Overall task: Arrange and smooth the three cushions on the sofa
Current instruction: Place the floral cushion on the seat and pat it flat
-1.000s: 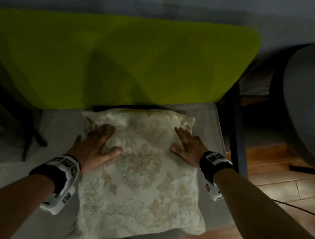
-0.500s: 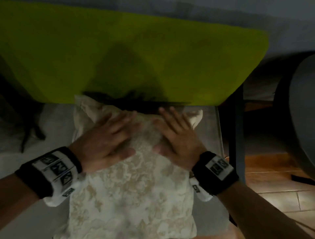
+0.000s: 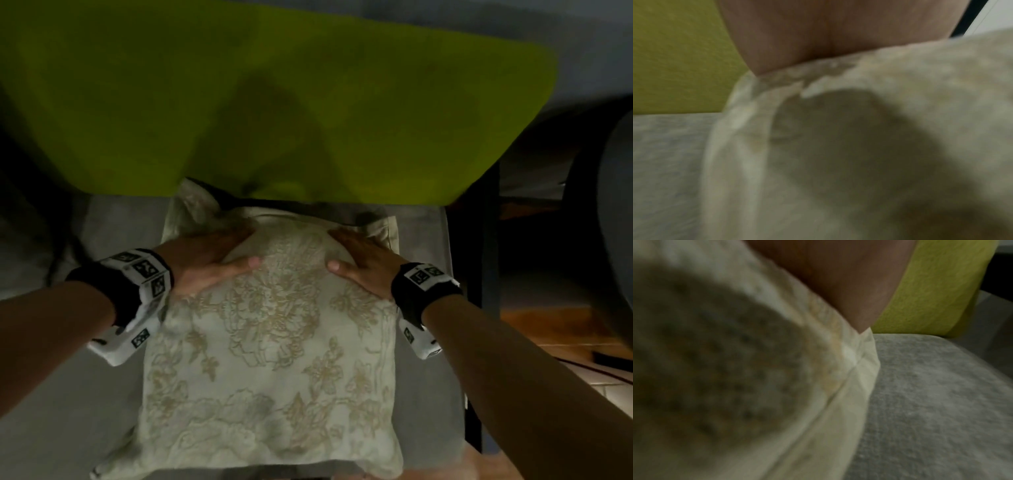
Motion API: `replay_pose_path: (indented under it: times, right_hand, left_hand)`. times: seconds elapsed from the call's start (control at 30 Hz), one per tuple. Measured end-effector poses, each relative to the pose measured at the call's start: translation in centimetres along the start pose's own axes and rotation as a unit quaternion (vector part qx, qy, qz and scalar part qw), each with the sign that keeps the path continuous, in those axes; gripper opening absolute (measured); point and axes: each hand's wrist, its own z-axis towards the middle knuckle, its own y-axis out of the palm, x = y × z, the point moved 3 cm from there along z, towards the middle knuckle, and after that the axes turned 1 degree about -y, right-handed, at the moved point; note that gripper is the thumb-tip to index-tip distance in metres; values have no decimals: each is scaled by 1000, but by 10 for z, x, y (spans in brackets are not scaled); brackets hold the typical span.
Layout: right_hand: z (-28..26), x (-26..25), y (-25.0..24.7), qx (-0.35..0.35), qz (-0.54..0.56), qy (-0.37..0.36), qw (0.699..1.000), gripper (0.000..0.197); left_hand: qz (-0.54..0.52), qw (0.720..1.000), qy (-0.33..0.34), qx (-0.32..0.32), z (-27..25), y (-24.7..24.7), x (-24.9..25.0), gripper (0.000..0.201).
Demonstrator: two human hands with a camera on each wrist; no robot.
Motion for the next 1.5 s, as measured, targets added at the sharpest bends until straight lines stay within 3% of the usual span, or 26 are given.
replay_pose_path:
  times: [0.1,0.17,0.27,0.33,0.4,0.43,0.47,0.5,0.53,0.6,0.67,0.73,0.8,0.87,0.93,1.0,1.1,1.2,1.27,1.33,1.5]
  right_hand:
    - [0,17,-3,2,-21,21,1000,99]
    - [-6,26,-6,1,-44,36,998,96]
    - [-14,38,-13,-5,-58,69,996,101]
    - [-19,54,-17,-12,-92,92,991,105]
    - [-24,64,-28,32,-117,109,987,76]
    - [-27,67,-35,90,-75,119,986,68]
    - [-33,65,-42,141,10,143,980,66]
    - [-37,66,-46,186,152,168,956,60]
    - [-40,60,-46,211,283,172,920,52]
    - [-41,48,-47,216,448,151,854,25]
    - [-41,44,-51,226,480,128,838,8]
    - [-40,53,-57,256,421,127,861,6]
    - [-42,67,-64,265,357,148,883,31]
    - [-41,76,-66,263,262,159,915,57]
    - [-40,63,-68,269,120,147,944,49]
    - [-47,45,-66,293,15,112,949,48]
    - [-81,6,-49,329,-86,-17,940,63]
    - [-115,-26,2,308,-172,-179,919,67]
    - [-122,-30,39,265,-180,-273,907,70]
    - [-116,-20,64,224,-135,-307,915,71]
    - [-81,2,75,121,50,-214,968,73]
  left_hand:
    - [12,997,-65,-37,-6,-3,-21,99]
    - [16,993,-106,-57,-9,-4,-37,107]
    - [-35,986,-151,-63,-14,-1,-63,114]
    - [-61,983,-172,-32,-20,-3,-66,101]
    - [-70,982,-170,32,-23,-10,-70,66]
    - [-107,984,-142,32,-26,-15,-69,50]
    - [-173,982,-71,17,-28,-20,-63,45]
    - [-248,969,-9,-5,-27,-20,-55,40]
    - [-298,952,35,56,-20,-22,-64,38]
    - [-374,910,-67,166,-11,-34,-78,35]
    - [-381,882,-124,246,-3,-48,-79,31]
    - [-392,879,-123,242,-3,-51,-89,27]
    - [-370,882,-155,248,-7,-53,-106,42]
    - [-332,889,-184,255,-9,-48,-120,81]
    - [-299,891,-213,266,-11,-39,-122,111]
    - [-252,896,-195,310,-14,-32,-113,105]
    - [-165,895,-110,400,-45,-15,-87,77]
    - [-113,923,27,367,-87,24,-50,76]
    - [-31,942,158,293,-102,59,-32,77]
    - [47,951,207,223,-104,85,-31,77]
    - [-69,981,73,163,-78,100,-40,89]
